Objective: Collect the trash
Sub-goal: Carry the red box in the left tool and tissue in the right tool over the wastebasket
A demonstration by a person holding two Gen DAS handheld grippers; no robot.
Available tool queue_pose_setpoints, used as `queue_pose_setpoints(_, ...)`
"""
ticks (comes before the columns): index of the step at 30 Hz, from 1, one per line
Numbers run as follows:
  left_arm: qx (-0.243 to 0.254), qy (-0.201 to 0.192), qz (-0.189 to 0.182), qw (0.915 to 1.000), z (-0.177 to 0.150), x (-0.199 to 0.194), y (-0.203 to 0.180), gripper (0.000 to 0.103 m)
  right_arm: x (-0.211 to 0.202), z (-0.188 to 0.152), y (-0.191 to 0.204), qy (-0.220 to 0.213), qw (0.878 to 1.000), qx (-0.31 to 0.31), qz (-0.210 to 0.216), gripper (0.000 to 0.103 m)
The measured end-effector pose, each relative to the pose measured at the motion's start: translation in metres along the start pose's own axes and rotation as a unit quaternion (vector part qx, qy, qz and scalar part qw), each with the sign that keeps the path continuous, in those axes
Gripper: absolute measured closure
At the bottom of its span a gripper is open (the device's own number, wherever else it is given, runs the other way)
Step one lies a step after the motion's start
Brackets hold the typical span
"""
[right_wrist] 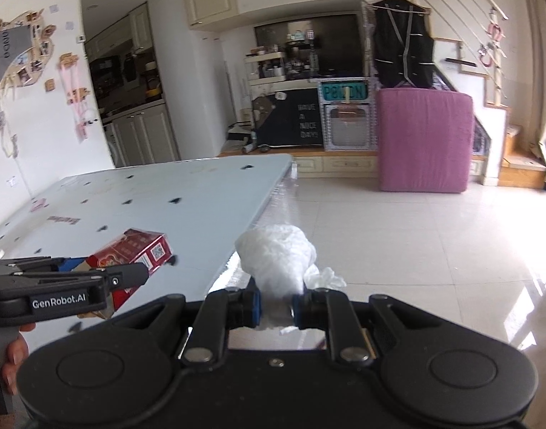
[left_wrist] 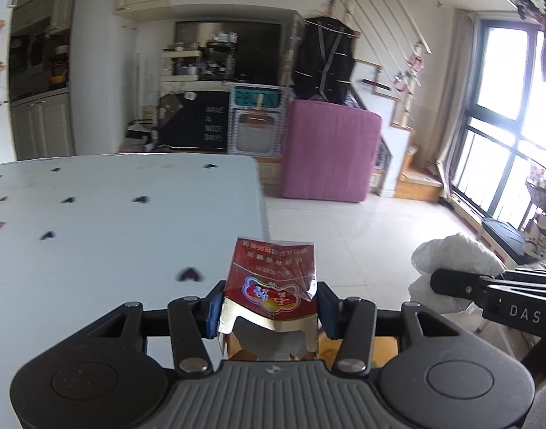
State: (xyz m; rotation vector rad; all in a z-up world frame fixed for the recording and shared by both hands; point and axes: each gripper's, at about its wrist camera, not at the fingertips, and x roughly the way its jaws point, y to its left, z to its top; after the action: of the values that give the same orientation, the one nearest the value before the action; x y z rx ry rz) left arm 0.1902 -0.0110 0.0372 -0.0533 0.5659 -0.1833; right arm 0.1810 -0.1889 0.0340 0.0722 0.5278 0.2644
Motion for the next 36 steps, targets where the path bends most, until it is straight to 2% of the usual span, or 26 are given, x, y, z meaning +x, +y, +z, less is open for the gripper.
queue_pose_setpoints(13, 0.015, 0.034, -0.058, 0.9976, -0.027, 0.043, -0.073, 0.051, -0.008, -0.028, -0.076, 0.021, 0.997, 0.041, -0.058, 0.086)
queue_pose_setpoints(17, 0.022, 0.065, -0.073, 0.995, -0.04, 0.065, -0.085, 0.051, 0.0, -0.039, -0.092, 0.033, 0.996, 0.059, -0.066, 0.086)
queue_pose_setpoints(23, 0.024, 0.109, -0.079, 0.9906, -0.041, 0.108, -0.091, 0.051, 0.029, -0.054, -0.107, 0.056, 0.992, 0.089, -0.074, 0.086)
queue_pose_setpoints(28, 0.014, 0.167, -0.092, 0.9815, -0.048, 0.155, -0.095, 0.051, 0.054, -0.073, -0.118, 0.08, 0.988, 0.107, -0.076, 0.086)
queue_pose_setpoints(36, 0.039, 0.253, -0.1, 0.9615, -0.061, 0.227, -0.107, 0.051, 0.099, -0.088, -0.147, 0.128, 0.978, 0.139, -0.089, 0.086)
